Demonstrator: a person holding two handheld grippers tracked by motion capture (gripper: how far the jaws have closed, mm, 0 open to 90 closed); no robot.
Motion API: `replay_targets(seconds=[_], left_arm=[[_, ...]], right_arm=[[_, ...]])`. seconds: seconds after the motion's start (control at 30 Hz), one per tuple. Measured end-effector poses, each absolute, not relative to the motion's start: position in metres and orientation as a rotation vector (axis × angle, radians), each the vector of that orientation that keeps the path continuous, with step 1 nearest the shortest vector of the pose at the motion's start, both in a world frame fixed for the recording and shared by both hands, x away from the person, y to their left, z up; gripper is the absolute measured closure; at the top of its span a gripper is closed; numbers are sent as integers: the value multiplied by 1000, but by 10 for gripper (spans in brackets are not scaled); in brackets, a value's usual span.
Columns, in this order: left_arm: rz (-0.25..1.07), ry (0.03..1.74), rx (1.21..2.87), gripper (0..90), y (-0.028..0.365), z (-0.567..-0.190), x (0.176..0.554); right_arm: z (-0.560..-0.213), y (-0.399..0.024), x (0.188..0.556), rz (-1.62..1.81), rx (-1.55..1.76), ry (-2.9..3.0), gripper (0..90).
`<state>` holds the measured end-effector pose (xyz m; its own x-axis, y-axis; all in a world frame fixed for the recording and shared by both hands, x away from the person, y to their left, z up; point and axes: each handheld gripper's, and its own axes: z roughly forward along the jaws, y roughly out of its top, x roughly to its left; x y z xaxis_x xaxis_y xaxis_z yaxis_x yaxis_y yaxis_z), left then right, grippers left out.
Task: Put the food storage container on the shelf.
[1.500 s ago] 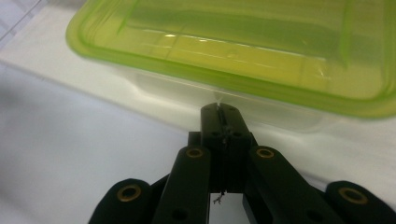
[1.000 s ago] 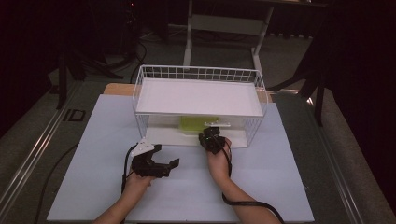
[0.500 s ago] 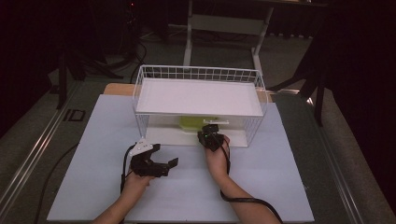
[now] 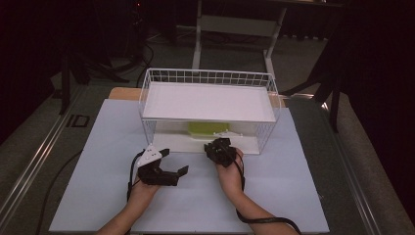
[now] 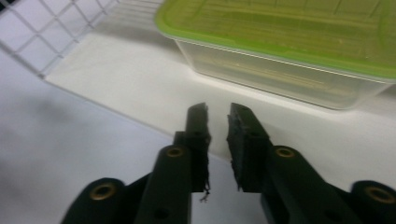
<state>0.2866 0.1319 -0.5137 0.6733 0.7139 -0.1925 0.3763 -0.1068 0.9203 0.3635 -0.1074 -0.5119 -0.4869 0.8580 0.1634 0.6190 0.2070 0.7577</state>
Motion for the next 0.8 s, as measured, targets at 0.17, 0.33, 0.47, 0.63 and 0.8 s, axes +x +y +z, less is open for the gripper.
replay_targets(seconds=[0.17,0.33,0.47,0.63,0.8], left_arm=[[349,857,1728,20,130,-504,289],[338,838,1749,20,126,-500,290],[326,839,1738,20,126,-497,290],[316,822,1749,20,126,-494,290],[271,816,1740,20,129,-490,288]], right_arm=[[-500,-116,351,1224,1341,2190,517],[-494,-123,345,1271,1280,2177,330],[-496,-130,342,1363,1297,2263,132],[-493,-137,331,1363,1254,2238,139],[-489,-145,327,1375,1236,2245,140]])
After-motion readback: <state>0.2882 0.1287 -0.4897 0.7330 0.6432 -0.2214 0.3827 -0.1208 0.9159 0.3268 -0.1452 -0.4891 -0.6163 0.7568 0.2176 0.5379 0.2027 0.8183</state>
